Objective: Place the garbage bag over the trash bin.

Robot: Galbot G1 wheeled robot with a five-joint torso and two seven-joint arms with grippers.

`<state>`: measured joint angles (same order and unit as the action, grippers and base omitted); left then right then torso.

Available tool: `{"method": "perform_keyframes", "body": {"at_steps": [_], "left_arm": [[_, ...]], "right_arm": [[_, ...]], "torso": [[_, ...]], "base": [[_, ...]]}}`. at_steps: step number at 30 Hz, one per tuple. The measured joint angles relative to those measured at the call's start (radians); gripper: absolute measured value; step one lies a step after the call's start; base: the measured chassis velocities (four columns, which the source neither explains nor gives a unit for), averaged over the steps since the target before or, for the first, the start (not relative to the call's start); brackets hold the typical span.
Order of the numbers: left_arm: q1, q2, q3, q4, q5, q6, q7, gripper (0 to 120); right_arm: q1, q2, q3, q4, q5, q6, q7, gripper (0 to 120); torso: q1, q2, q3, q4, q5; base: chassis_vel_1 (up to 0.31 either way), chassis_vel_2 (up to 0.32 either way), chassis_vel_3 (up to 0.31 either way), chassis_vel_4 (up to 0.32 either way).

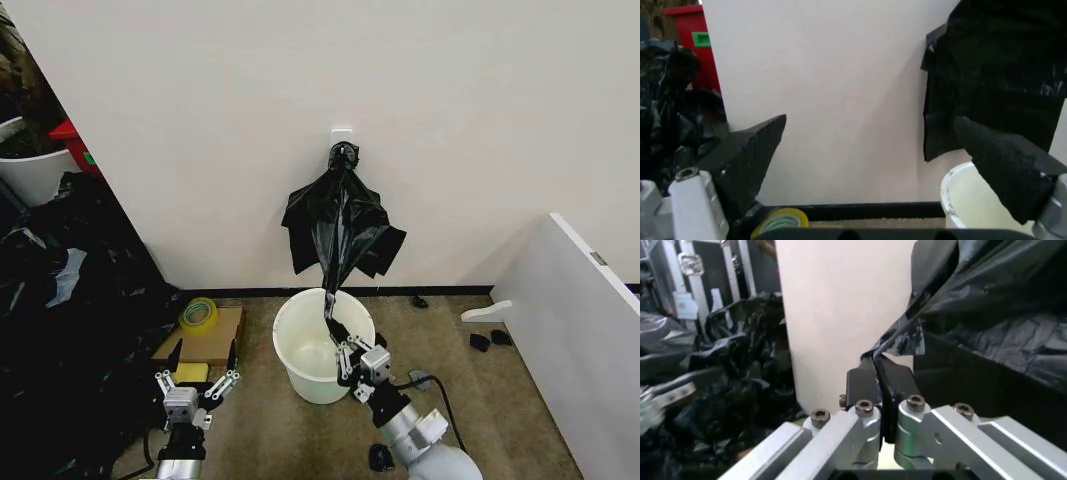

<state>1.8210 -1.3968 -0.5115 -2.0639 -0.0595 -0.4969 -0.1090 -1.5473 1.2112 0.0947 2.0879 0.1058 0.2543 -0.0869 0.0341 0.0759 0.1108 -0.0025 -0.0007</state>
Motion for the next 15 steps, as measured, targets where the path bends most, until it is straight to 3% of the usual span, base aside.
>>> {"method": "perform_keyframes", "body": {"at_steps": [15], "left_arm": [[-0.008, 0.0, 0.0, 0.003, -0.004, 0.003, -0.001, 99]], "right_arm": [[-0.03, 0.005, -0.02, -0.019, -0.073, 0.043, -0.005, 0]], "torso": [[0.0, 0.0, 0.0, 0.0, 0.0001]], "base": [[0.0, 0.0, 0.0, 0.0]]}}
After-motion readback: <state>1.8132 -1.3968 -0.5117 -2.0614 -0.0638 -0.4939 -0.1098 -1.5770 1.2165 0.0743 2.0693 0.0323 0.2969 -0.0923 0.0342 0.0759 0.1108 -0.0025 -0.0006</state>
